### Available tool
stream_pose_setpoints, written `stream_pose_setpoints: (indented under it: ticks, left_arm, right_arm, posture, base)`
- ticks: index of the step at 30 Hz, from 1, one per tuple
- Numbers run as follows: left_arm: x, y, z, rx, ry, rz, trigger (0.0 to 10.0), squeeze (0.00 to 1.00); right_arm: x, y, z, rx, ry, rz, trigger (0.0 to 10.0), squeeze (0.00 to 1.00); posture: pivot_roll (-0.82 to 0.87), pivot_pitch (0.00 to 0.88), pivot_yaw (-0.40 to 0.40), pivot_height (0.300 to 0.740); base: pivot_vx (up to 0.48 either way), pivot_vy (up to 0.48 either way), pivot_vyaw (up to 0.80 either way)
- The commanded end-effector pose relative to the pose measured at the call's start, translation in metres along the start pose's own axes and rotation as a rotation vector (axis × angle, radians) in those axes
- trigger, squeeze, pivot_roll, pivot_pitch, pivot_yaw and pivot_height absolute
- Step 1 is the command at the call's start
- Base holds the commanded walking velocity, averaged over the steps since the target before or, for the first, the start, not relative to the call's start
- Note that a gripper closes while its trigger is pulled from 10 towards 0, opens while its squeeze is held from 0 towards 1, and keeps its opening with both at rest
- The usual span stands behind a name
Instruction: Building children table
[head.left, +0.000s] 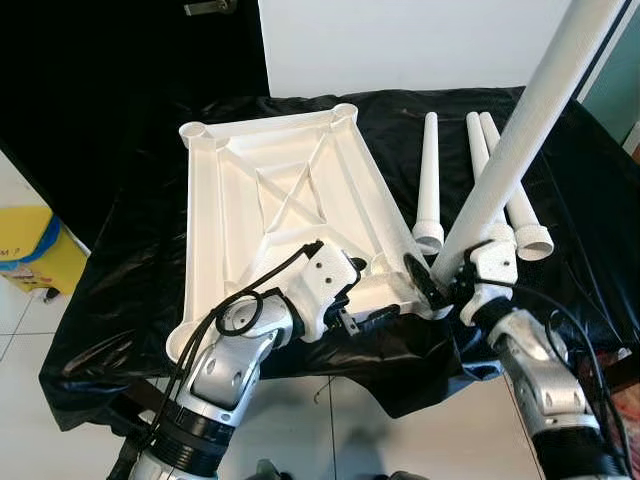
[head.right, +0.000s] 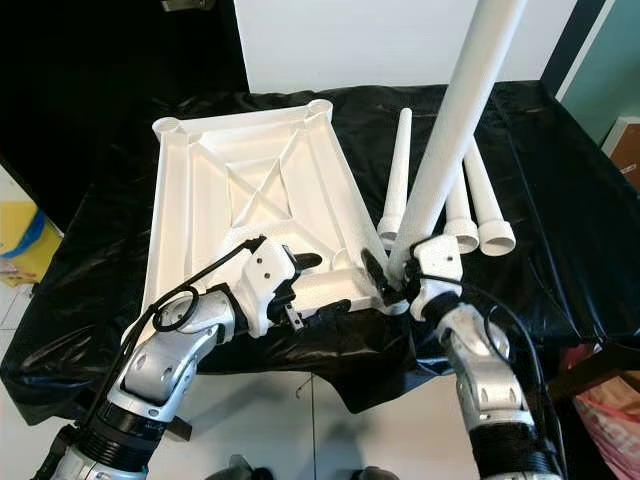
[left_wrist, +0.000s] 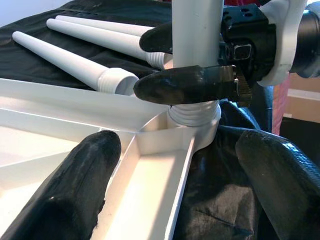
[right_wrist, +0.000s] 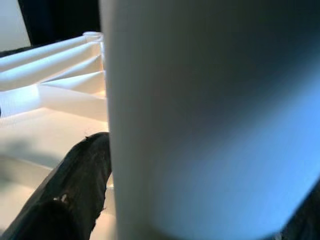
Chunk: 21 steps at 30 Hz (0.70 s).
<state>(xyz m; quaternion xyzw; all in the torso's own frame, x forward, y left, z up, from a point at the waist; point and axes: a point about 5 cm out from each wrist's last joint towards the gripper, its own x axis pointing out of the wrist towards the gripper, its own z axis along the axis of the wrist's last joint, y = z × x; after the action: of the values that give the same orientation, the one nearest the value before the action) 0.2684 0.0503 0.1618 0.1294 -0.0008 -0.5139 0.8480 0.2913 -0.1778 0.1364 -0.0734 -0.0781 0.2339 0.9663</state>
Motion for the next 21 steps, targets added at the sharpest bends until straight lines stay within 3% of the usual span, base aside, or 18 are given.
stream_pose_setpoints:
  ticks: [1, 3, 4, 5, 6, 12, 13, 15, 16, 21]
  left_arm:
    - [0.002, 0.001, 0.002, 0.024, 0.000, 0.048, 10.0, 0.00]
    - [0.003, 0.002, 0.002, 0.029, 0.001, 0.041, 10.0, 0.00]
    - [0.004, 0.002, 0.004, 0.036, 0.000, 0.036, 10.0, 0.00]
    - [0.004, 0.003, 0.004, 0.040, -0.001, 0.034, 10.0, 0.00]
    - [0.004, 0.003, 0.005, 0.038, -0.004, 0.032, 10.0, 0.00]
    - [0.002, 0.001, 0.003, 0.042, 0.004, 0.022, 10.0, 0.00]
    - [0.003, 0.001, 0.003, 0.043, 0.005, 0.022, 10.0, 0.00]
    - [0.003, 0.001, 0.002, 0.043, 0.006, 0.023, 10.0, 0.00]
    - [0.004, -0.001, 0.002, 0.025, 0.009, 0.015, 10.0, 0.00]
    - [0.005, -0.004, 0.003, 0.005, 0.008, -0.001, 10.0, 0.00]
  right_arm:
    - [0.001, 0.002, -0.010, 0.000, 0.033, 0.048, 10.0, 0.00]
    - [0.001, 0.001, -0.012, -0.006, 0.037, 0.054, 10.0, 0.00]
    - [0.001, 0.000, -0.014, -0.008, 0.043, 0.057, 1.6, 0.00]
    - [0.000, 0.000, -0.015, -0.008, 0.047, 0.059, 1.6, 0.00]
    - [-0.001, 0.000, -0.016, -0.006, 0.050, 0.060, 0.0, 0.00]
    - [-0.006, -0.004, -0.022, 0.002, 0.059, 0.050, 0.0, 0.00]
    - [-0.007, -0.005, -0.023, 0.002, 0.065, 0.042, 0.7, 0.00]
    - [-0.007, -0.005, -0.024, 0.002, 0.070, 0.036, 0.7, 0.00]
    - [-0.008, -0.005, -0.025, 0.003, 0.075, 0.025, 10.0, 0.00]
    - [-0.010, -0.006, -0.029, 0.028, 0.074, -0.022, 10.0, 0.00]
  posture:
    - [-0.02, 0.060, 0.020, 0.740]
    - [-0.02, 0.058, 0.020, 0.740]
    - [-0.02, 0.059, 0.023, 0.740]
    - [-0.02, 0.059, 0.023, 0.740]
    - [-0.02, 0.059, 0.029, 0.740]
    - [-0.02, 0.057, 0.034, 0.740]
    - [-0.02, 0.058, 0.035, 0.740]
    - [-0.02, 0.058, 0.035, 0.740]
    - [-0.03, 0.064, 0.036, 0.740]
    - [-0.03, 0.068, 0.042, 0.740]
  base:
    - [0.000, 0.000, 0.00]
    - [0.000, 0.000, 0.00]
    - [0.000, 0.000, 0.00]
    - [0.000, 0.000, 0.00]
    - [0.000, 0.000, 0.00]
    - [0.000, 0.000, 0.00]
    - [0.000, 0.000, 0.00]
    - [0.000, 0.000, 0.00]
    - [0.000, 0.000, 0.00]
    - [0.000, 0.000, 0.00]
